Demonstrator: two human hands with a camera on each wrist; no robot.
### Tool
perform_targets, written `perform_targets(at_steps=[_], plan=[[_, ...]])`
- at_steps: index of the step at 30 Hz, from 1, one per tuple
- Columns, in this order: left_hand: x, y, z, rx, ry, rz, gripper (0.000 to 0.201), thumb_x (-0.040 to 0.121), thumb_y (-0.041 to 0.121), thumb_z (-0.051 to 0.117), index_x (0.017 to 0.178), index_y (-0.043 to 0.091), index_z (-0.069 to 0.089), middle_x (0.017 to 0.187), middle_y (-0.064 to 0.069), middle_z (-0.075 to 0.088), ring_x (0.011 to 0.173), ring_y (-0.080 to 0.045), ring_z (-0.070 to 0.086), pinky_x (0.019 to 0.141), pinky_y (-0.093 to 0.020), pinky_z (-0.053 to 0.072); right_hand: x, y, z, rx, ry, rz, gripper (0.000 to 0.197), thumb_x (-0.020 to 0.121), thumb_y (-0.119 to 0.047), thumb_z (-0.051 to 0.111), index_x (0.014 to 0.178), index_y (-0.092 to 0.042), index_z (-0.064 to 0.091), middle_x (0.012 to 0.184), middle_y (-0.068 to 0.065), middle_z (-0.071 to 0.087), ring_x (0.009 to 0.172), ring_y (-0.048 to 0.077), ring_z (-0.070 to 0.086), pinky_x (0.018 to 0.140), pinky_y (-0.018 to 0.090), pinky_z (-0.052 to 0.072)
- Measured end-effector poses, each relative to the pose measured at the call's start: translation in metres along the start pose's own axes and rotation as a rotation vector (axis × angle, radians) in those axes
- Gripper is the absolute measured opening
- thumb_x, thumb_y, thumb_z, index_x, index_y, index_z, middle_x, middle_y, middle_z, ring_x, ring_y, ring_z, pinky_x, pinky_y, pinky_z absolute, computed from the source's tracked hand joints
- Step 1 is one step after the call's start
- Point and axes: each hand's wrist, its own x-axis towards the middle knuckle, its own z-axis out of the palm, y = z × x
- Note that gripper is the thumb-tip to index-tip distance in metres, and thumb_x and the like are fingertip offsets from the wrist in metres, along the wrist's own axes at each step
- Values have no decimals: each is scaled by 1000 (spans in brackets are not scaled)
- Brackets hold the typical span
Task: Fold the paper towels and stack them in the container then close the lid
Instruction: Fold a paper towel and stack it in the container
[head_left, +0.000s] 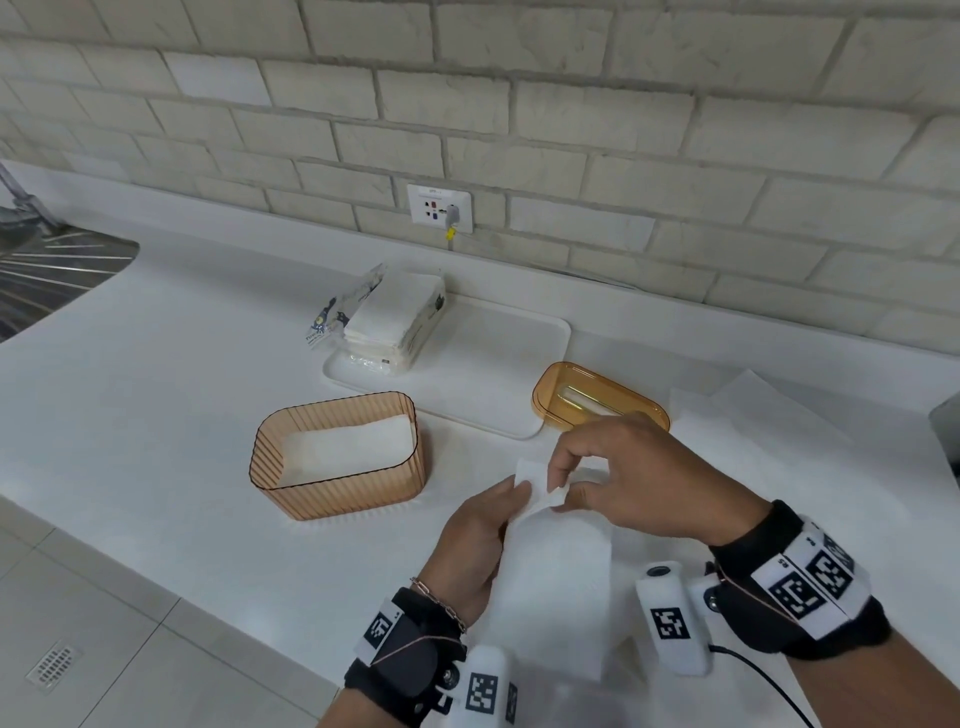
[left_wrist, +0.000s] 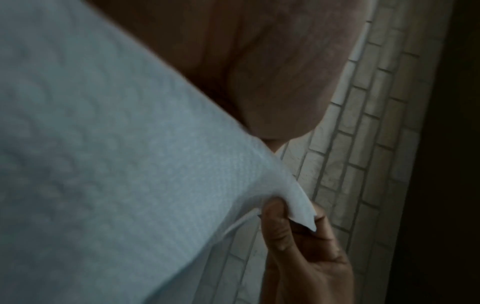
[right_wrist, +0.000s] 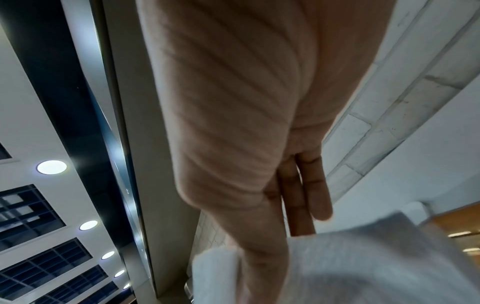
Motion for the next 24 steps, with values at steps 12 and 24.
perform_targets(at_steps=[12, 24], plan=[[-6, 23, 1, 411, -41, 179, 38, 109, 44, 48, 120, 20, 76, 117, -10, 77, 105, -16, 70, 94, -34, 50, 12, -1, 6, 152, 54, 68, 9, 87, -25, 86, 91, -29, 80, 83, -15, 76, 79, 3, 68, 72, 15, 54], [-13, 22, 4, 290, -19, 190, 43, 109, 44, 44, 124, 16, 73, 124, -12, 75, 117, -22, 69, 103, -40, 51, 14, -4, 8, 105, 88, 43, 7, 92, -32, 80, 92, -29, 74, 88, -13, 72, 81, 1, 62, 71, 13, 46]])
